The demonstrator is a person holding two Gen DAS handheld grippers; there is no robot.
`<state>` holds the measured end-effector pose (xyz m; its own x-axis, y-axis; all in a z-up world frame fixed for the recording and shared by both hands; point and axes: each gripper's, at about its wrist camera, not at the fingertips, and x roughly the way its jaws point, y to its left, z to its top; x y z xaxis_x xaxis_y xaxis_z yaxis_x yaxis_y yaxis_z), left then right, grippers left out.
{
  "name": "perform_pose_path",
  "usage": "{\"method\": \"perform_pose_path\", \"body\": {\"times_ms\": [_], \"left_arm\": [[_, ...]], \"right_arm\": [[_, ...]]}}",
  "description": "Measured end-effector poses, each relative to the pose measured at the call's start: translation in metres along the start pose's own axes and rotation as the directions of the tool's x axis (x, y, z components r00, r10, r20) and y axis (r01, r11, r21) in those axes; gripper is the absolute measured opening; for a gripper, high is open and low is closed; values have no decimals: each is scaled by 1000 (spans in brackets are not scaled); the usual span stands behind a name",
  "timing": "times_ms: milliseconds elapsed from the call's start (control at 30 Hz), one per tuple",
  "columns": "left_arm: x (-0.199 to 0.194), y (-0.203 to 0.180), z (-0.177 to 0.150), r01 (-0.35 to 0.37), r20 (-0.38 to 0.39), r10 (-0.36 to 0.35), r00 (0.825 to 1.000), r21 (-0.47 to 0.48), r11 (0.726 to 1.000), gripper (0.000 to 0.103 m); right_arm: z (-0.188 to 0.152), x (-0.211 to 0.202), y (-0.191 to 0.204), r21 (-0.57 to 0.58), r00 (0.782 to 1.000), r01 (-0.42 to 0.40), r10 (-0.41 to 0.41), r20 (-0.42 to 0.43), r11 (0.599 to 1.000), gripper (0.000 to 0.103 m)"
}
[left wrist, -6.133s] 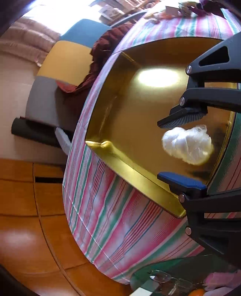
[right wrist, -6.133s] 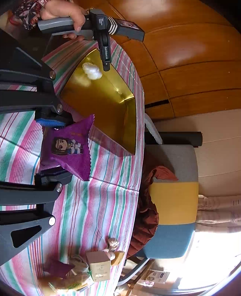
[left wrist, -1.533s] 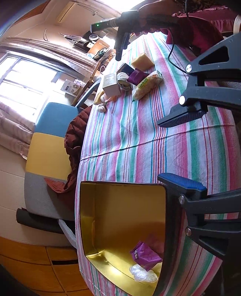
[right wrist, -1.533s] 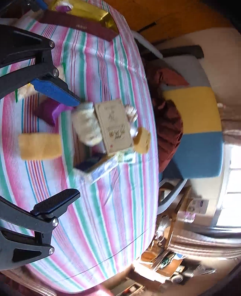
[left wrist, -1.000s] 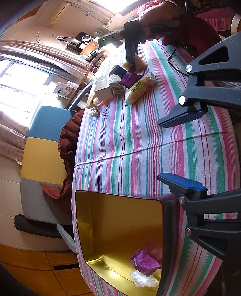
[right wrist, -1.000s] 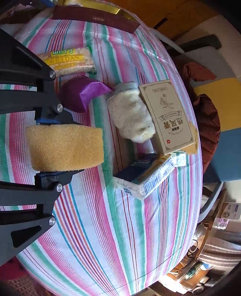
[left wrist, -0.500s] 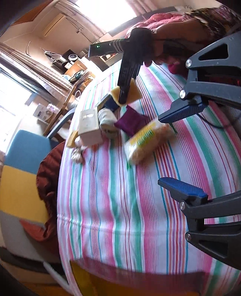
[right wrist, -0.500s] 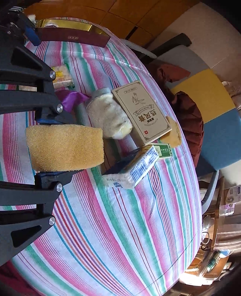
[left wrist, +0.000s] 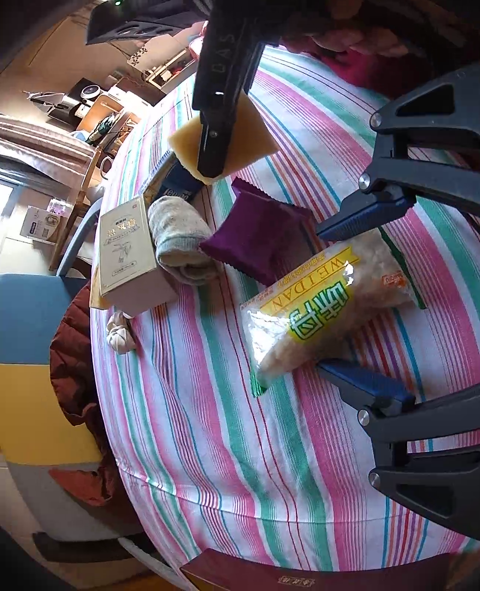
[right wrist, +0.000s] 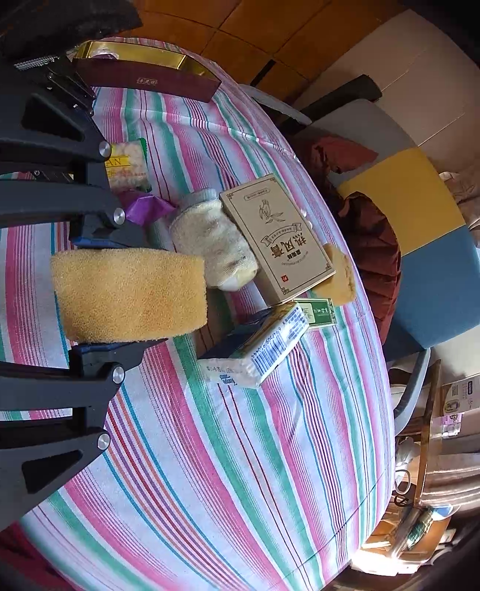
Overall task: Organize objects
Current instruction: 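Grasp the yellow sponge with the right gripper while the left gripper grasps the WEIDAN bag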
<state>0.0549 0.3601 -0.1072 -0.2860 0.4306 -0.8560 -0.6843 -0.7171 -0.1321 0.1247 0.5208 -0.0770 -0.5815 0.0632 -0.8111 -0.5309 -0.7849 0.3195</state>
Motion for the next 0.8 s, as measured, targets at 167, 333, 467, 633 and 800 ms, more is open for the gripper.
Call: {"method": "perform_pose_path", "body": {"times_ms": [167, 333, 467, 633, 800], "left_arm": [[-12, 28, -12, -34, 48, 34, 998, -18, 999, 67], [-18, 55, -13, -62, 84, 67, 994, -57, 996, 67], [-21, 47, -4, -64, 127, 63, 990, 6, 998, 67], [-17, 13, 7, -126, 175, 90, 980, 212, 969, 67], [6, 16, 8, -125, 150, 88, 985, 262, 957, 66]], "right_arm": [[0, -3, 2, -11, 1000, -15, 15, 7, 1000, 36], [1, -1, 7, -22, 999, -45, 45, 14, 999, 36], [1, -1, 10, -29, 999, -45, 46, 18, 999, 36], [2, -2, 9, -22, 998, -47, 48, 31, 999, 36], [2, -2, 8, -12, 997, -59, 59, 40, 998, 36]]}}
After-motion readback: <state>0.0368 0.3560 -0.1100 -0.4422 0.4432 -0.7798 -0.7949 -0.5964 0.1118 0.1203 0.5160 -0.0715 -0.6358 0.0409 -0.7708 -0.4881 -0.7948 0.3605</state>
